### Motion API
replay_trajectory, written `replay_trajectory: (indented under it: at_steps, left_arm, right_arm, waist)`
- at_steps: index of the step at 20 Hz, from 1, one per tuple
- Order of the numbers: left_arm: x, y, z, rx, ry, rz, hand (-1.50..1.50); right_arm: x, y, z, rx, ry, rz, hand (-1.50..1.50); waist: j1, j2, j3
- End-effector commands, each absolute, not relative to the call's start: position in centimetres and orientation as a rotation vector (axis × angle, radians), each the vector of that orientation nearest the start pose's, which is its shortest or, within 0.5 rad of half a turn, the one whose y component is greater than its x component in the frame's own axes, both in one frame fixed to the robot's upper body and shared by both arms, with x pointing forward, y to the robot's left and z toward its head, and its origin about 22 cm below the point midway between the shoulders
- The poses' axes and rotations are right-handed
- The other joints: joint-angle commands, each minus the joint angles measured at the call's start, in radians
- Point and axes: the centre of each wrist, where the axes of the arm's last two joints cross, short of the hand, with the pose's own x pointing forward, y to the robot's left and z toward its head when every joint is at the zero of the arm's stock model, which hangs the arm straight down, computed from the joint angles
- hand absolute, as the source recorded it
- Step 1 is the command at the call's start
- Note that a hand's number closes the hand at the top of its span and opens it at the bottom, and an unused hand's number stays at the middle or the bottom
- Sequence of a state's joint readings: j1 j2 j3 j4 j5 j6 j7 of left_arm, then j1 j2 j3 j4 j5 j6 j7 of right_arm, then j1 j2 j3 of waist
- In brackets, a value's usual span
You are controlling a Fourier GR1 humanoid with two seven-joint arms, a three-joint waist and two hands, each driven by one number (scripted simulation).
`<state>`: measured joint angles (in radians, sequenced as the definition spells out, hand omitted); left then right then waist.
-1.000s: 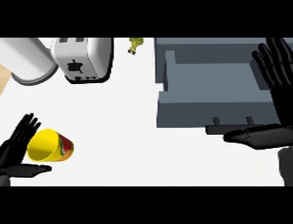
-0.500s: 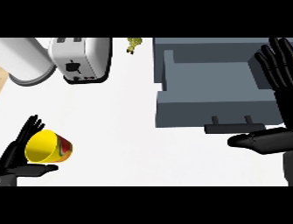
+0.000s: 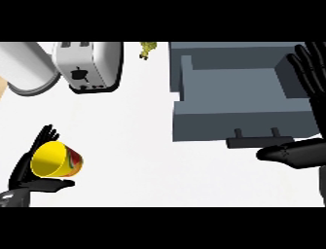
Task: Pick up the cup, place it into the drawer and close the drawer
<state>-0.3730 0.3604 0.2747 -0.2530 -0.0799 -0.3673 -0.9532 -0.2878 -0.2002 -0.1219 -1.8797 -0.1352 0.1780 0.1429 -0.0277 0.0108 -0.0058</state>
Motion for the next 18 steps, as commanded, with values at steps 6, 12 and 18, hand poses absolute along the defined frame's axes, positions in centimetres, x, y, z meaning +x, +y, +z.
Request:
replay_trajectory:
  at_steps: [6,12,18]
  left_arm:
    - [24.3,36.3,-13.9,-0.335,-1.675,-0.005,-1.5]
    - [25.3,36.2,-13.0,-0.215,-1.876,-0.038,1.5]
    - [25.4,36.0,-12.9,-0.12,-1.998,0.024,1.5]
  right_arm:
    - [27.5,-25.3,14.4,0.075,-1.997,0.277,-1.5]
    - [27.6,-26.5,14.7,0.056,-1.988,0.289,-1.5]
    - [27.7,-27.5,14.6,0.025,-1.982,0.258,-1.5]
  waist:
    - [0.004,0.0,0.001]
    - [0.004,0.001,0.0]
    - [0.011,-0.002,0.002]
